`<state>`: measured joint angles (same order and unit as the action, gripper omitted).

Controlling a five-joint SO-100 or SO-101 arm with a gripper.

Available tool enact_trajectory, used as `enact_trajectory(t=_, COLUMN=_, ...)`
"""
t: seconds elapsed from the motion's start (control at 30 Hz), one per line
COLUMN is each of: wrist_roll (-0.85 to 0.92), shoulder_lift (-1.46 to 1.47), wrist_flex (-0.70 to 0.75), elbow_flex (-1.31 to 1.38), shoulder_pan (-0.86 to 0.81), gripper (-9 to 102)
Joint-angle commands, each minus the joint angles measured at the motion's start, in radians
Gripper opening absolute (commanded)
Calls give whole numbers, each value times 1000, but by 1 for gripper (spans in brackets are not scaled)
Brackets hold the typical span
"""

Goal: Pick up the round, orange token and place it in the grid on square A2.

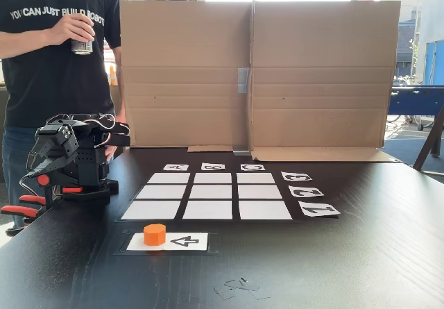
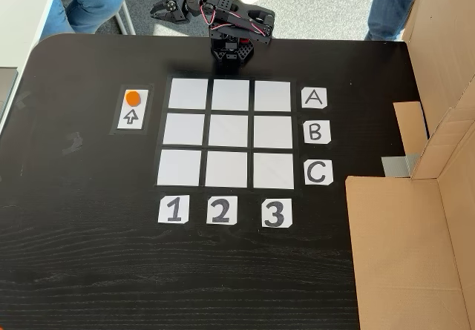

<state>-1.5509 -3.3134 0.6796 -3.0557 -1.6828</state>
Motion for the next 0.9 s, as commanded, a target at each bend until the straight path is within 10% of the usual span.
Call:
enact_trajectory(t=0.0, wrist_roll=-8, shoulder_lift=-14, wrist_flex=6, elbow_flex=-3, shoulder_pan=-8, gripper=0)
enact_trajectory(t=0.87, wrist_roll=3, shoulder_lift=822, wrist_flex=268, elbow_flex=784, shoulder_pan=212, gripper=15)
